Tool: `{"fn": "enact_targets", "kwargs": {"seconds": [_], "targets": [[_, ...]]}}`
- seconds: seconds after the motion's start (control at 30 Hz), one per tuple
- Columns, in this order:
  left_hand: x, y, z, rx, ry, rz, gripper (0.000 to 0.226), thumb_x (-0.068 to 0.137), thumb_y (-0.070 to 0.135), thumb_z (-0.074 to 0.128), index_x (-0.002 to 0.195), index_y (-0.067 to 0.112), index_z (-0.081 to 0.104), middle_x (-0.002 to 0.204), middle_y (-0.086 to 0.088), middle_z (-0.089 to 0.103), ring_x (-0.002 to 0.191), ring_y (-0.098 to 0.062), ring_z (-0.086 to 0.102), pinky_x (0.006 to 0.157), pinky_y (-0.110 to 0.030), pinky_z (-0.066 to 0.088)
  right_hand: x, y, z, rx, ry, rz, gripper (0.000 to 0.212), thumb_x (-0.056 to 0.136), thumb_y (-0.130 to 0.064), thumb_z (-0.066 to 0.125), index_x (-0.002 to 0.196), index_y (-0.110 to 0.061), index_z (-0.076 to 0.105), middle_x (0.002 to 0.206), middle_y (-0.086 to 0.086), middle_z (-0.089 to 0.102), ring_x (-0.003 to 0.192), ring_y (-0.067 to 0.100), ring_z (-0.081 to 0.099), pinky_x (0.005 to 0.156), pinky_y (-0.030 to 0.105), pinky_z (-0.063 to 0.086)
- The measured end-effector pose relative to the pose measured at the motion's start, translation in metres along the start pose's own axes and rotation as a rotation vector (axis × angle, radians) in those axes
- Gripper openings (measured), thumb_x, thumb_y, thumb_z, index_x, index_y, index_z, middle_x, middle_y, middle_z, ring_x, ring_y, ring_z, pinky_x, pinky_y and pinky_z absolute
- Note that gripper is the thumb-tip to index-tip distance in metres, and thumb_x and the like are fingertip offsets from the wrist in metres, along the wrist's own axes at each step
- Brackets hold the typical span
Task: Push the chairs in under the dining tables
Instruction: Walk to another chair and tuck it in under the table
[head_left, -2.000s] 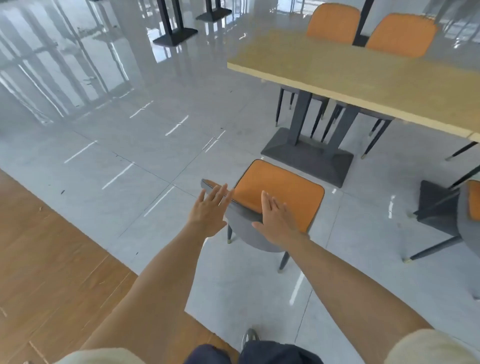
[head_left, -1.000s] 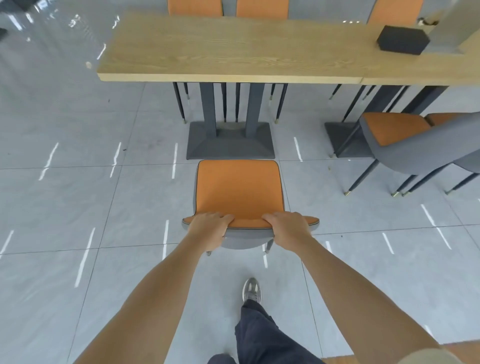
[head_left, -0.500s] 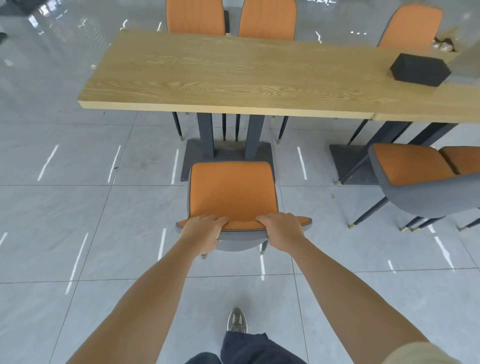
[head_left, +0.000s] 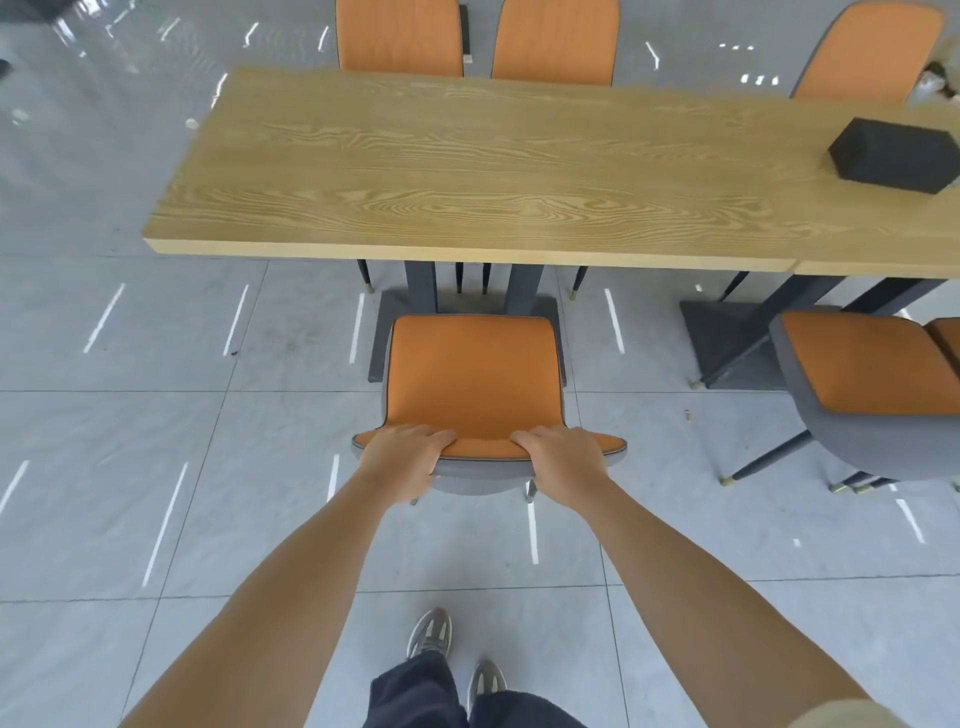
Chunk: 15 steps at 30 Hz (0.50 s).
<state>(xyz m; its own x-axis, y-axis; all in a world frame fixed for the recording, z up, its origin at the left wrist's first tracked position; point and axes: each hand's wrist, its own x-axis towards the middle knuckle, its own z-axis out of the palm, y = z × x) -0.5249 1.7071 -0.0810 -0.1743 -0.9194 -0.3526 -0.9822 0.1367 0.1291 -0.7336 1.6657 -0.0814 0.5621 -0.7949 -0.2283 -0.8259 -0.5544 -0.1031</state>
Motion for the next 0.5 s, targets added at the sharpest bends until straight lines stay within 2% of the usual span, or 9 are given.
{"fn": "enact_targets", "kwargs": {"seconds": [0.17, 0.3, 0.5], "targets": [[0.021, -0.002, -0.006, -0.022, -0.002, 0.042, 0.043, 0.086, 0.017, 0.056, 0.128, 0.022, 0.047, 0.115, -0.001, 0.063, 0.106, -0.025, 0.058, 0.085, -0.038, 0.051, 0.018, 0.016, -0.012, -0.001, -0.040, 0.013, 0.044, 0.087, -0.009, 0.053, 0.128, -0.024, 0.049, 0.112, 0.001, 0.063, 0.102, 0.025, 0.058, 0.075, 0.031, 0.039], [0.031, -0.023, -0.012, -0.013, -0.006, 0.038, 0.046, 0.085, 0.014, 0.054, 0.129, 0.025, 0.047, 0.112, 0.000, 0.064, 0.103, -0.023, 0.060, 0.084, -0.038, 0.053, 0.031, 0.005, -0.015, 0.021, -0.043, -0.016, 0.046, 0.086, -0.005, 0.052, 0.128, -0.023, 0.049, 0.110, 0.002, 0.063, 0.099, 0.026, 0.058, 0.069, 0.030, 0.034], [0.034, -0.029, -0.018, -0.013, 0.005, 0.048, 0.046, 0.087, 0.014, 0.053, 0.132, 0.022, 0.046, 0.117, -0.001, 0.063, 0.107, -0.025, 0.059, 0.087, -0.038, 0.051, 0.040, 0.004, -0.019, 0.008, -0.043, -0.015, 0.049, 0.086, -0.003, 0.050, 0.130, -0.023, 0.048, 0.112, 0.002, 0.062, 0.099, 0.026, 0.057, 0.071, 0.031, 0.037]]}}
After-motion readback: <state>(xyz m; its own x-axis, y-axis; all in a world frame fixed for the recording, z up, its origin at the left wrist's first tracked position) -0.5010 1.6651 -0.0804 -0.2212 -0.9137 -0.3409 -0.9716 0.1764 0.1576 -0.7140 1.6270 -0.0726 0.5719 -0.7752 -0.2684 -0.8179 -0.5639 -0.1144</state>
